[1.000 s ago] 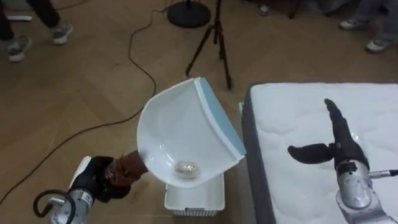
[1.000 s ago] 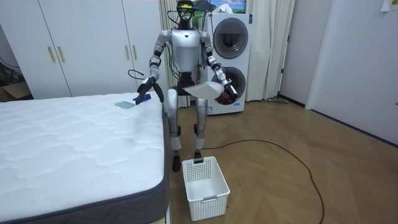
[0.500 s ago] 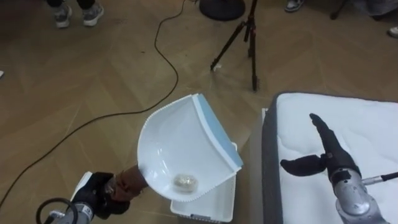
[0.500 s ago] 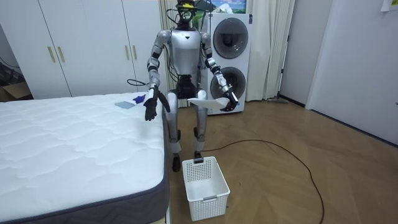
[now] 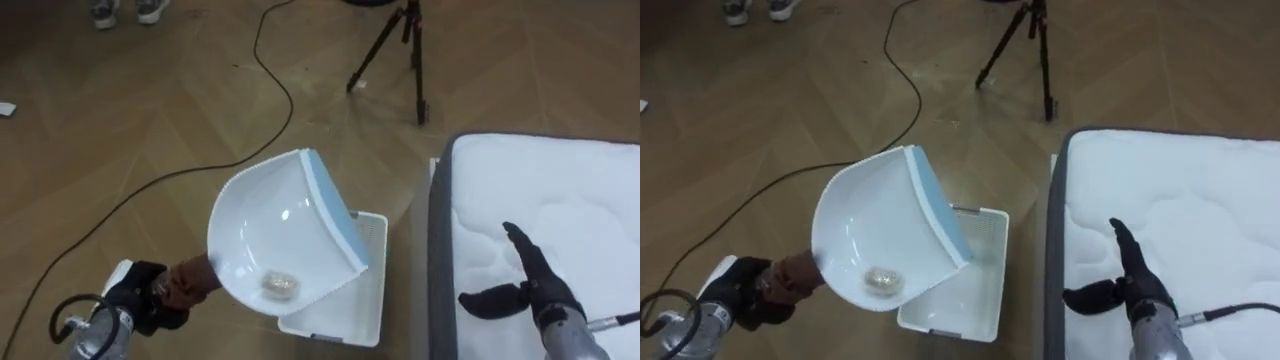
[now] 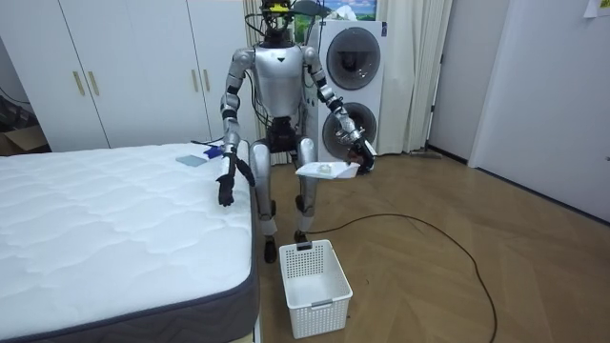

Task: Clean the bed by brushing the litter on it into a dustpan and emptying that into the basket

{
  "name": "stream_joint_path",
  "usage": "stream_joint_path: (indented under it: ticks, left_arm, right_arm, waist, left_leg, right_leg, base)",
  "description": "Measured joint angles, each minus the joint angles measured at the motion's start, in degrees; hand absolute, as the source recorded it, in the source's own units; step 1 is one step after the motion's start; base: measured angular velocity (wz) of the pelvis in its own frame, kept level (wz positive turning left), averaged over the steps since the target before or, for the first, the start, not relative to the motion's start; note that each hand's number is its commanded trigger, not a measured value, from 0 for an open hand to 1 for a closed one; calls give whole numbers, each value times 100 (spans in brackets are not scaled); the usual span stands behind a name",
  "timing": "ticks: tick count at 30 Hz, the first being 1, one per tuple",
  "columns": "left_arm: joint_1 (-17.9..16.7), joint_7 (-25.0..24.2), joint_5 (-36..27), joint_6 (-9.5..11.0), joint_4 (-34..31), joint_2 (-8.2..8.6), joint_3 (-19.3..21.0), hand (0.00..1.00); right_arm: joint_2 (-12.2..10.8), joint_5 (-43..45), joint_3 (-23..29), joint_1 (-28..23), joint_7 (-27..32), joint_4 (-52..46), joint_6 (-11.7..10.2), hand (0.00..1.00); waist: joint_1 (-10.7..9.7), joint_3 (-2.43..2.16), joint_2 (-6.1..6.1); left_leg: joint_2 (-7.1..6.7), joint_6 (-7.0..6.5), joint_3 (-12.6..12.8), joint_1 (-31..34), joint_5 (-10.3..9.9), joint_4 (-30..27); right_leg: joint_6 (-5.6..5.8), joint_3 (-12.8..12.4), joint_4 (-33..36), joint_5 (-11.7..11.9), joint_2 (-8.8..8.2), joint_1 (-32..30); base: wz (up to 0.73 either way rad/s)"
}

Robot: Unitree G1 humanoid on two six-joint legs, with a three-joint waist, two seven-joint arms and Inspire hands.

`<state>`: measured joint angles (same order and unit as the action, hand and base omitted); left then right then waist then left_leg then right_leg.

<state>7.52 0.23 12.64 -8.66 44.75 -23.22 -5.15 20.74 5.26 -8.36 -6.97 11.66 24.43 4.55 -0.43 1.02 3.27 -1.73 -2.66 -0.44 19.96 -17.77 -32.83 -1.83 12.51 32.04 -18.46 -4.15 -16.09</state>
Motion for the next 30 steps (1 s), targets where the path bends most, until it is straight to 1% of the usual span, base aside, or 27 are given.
stream_joint_path:
  ticks: [1, 2, 3, 4, 5, 6, 7, 8, 9, 10, 11, 12, 13, 14, 15, 16, 17, 18, 19, 20, 21, 22, 24, 25, 26, 30]
  left_arm:
    - [124, -46, 103, 0, 132, -160, -25, 100]
    - [271, -95, 247, 0, 258, -346, -128, 100]
    - [331, -108, 313, 1, 294, -459, -207, 100]
    - [391, -201, 374, 3, 376, -619, -248, 100]
    - [432, -315, 446, -12, 528, -736, -293, 100]
    - [464, -375, 456, -24, 618, -772, -326, 100]
    - [545, -490, 463, -75, 789, -831, -456, 100]
    - [611, -599, 456, -100, 912, -909, -593, 100]
    - [638, -645, 454, -104, 954, -958, -661, 100]
    - [688, -734, 503, -90, 1062, -1069, -764, 100]
    - [765, -837, 524, -94, 1164, -1179, -927, 100]
    - [797, -886, 561, -96, 1211, -1222, -996, 100]
    - [864, -996, 620, -96, 1329, -1279, -1090, 100]
    - [898, -1118, 653, -108, 1409, -1334, -1122, 100]
    - [910, -1187, 663, -125, 1462, -1354, -1145, 100]
    - [965, -1348, 724, -153, 1593, -1428, -1206, 100]
    - [1095, -1497, 771, -180, 1768, -1535, -1316, 100]
    - [1163, -1565, 776, -187, 1833, -1596, -1357, 100]
    - [1283, -1636, 773, -199, 1976, -1702, -1453, 100]
    - [1371, -1695, 772, -233, 2061, -1783, -1526, 100]
    - [1385, -1710, 774, -248, 2068, -1827, -1556, 100]
    - [1405, -1728, 779, -276, 2070, -1892, -1657, 100]
    - [1440, -1751, 782, -290, 2074, -1960, -1773, 100]
    - [1447, -1798, 783, -290, 2074, -1984, -1789, 100]
    - [1446, -1857, 783, -290, 2074, -2024, -1812, 100]
    - [1446, -1881, 776, -291, 2074, -2042, -1817, 100]
  right_arm:
    - [-1, 7, 0, 8, 2, 66, -47, 0]
    - [-2, 86, 0, 15, -4, 167, -83, 0]
    - [0, 134, 2, 17, -14, 184, -82, 0]
    - [0, 233, 15, 16, -41, 178, -82, 0]
    - [0, 357, 10, 15, -69, 166, -82, 0]
    - [5, 406, 10, 10, -63, 149, -85, 0]
    - [24, 450, 15, 22, -22, 129, -132, 0]
    - [42, 446, 47, 75, 29, 79, -161, 0]
    - [48, 431, 71, 74, 32, 50, -167, 0]
    - [67, 432, 75, 135, 32, 39, -210, 0]
    - [92, 460, 66, 194, 35, 27, -265, 0]
    - [115, 504, 52, 224, 39, 23, -284, 0]
    - [158, 578, 51, 238, 36, -8, -338, 0]
    - [192, 641, 45, 228, 63, -103, -402, 0]
    - [199, 667, 44, 227, 81, -157, -424, 0]
    - [198, 741, 46, 242, 94, -300, -432, 0]
    - [196, 825, 39, 245, 94, -376, -468, 0]
    - [204, 839, 26, 250, 92, -402, -483, 0]
    - [246, 836, -48, 269, 89, -454, -499, 0]
    - [303, 837, -127, 326, 84, -472, -499, 0]
    - [326, 837, -174, 368, 86, -464, -498, 0]
    - [350, 829, -248, 434, 86, -457, -498, 0]
    - [376, 825, -347, 484, 86, -457, -502, 0]
    - [381, 812, -371, 493, 73, -457, -531, 0]
    - [377, 795, -413, 530, 48, -457, -562, 0]
    - [376, 742, -417, 536, 2, -465, -611, 0]
  waist:
    - [-100, 5, 64]
    - [-159, 4, 125]
    - [-158, 12, 164]
    - [-165, 31, 248]
    - [-246, 29, 372]
    - [-283, 37, 457]
    - [-416, 51, 592]
    - [-488, 51, 685]
    - [-525, 50, 717]
    - [-594, 56, 769]
    - [-675, 79, 846]
    - [-722, 93, 904]
    - [-756, 97, 1020]
    - [-779, 111, 1109]
    - [-800, 95, 1158]
    - [-850, 91, 1228]
    - [-905, 85, 1245]
    - [-906, 84, 1246]
    - [-898, 81, 1262]
    - [-943, 92, 1334]
    - [-975, 94, 1366]
    - [-1044, 94, 1426]
    - [-1080, 94, 1446]
    - [-1131, 96, 1478]
    - [-1173, 97, 1484]
    - [-1262, 97, 1514]
  left_leg:
    - [-8, -19, 27, 62, 11, -21]
    - [-13, -27, 50, 125, 15, -33]
    - [-13, -29, 82, 162, 16, -44]
    - [-7, -38, 146, 241, 21, -67]
    - [-23, -56, 182, 314, 31, -71]
    - [-41, -70, 190, 350, 39, -76]
    - [-110, -107, 206, 394, 63, -74]
    - [-139, -144, 361, 432, 83, -68]
    - [-162, -157, 435, 445, 91, -66]
    - [-194, -174, 569, 471, 96, -74]
    - [-210, -187, 630, 494, 90, -88]
    - [-210, -191, 647, 510, 92, -88]
    - [-208, -210, 708, 554, 105, -86]
    - [-216, -221, 819, 570, 112, -84]
    - [-223, -228, 864, 591, 115, -82]
    - [-256, -242, 958, 612, 126, -73]
    - [-317, -252, 1040, 629, 143, -69]
    - [-329, -254, 1093, 636, 145, -73]
    - [-332, -251, 1169, 642, 147, -82]
    - [-312, -236, 1201, 652, 155, -79]
    - [-307, -228, 1211, 660, 160, -71]
    - [-306, -216, 1222, 663, 167, -58]
    - [-309, -208, 1297, 641, 171, -40]
    - [-308, -196, 1303, 638, 178, -29]
    - [-307, -179, 1319, 635, 187, -4]
    - [-288, -161, 1355, 633, 197, 29]
  right_leg:
    - [6, -30, 92, -4, -23, -78]
    - [11, -169, 126, -6, -4, -170]
    - [14, -199, 164, -8, -9, -237]
    - [18, -221, 197, -10, -19, -334]
    - [45, -210, 231, -25, -60, -423]
    - [53, -205, 288, -30, -90, -472]
    - [98, -222, 422, -69, -174, -568]
    - [122, -298, 599, -112, -250, -708]
    - [136, -330, 677, -149, -297, -763]
    - [154, -453, 819, -219, -340, -866]
    - [156, -483, 903, -252, -377, -932]
    - [157, -504, 912, -252, -374, -951]
    - [160, -576, 925, -255, -359, -1026]
    - [165, -675, 1002, -257, -354, -1138]
    - [173, -727, 1056, -263, -356, -1203]
    - [182, -817, 1177, -297, -390, -1318]
    - [189, -922, 1332, -368, -452, -1435]
    - [181, -959, 1406, -392, -475, -1495]
    - [168, -1053, 1494, -419, -469, -1572]
    - [159, -1077, 1493, -425, -461, -1599]
    - [154, -1082, 1492, -428, -462, -1615]
    - [144, -1091, 1507, -434, -466, -1632]
    - [123, -1155, 1575, -468, -476, -1672]
    - [118, -1200, 1583, -477, -467, -1681]
    - [108, -1221, 1589, -484, -461, -1704]
    - [78, -1213, 1586, -500, -456, -1724]
  base:
    - [8]
    - [7]
    - [-9]
    - [-20]
    - [-14]
    - [4]
    - [10]
    - [7]
    - [0]
    - [-5]
    - [-5]
    - [-11]
    - [-21]
    - [-28]
    - [-32]
    - [-21]
    - [-18]
    - [-20]
    - [-21]
    - [-18]
    - [-6]
    - [-4]
    - [-8]
    - [-8]
    - [0]
    - [-1]
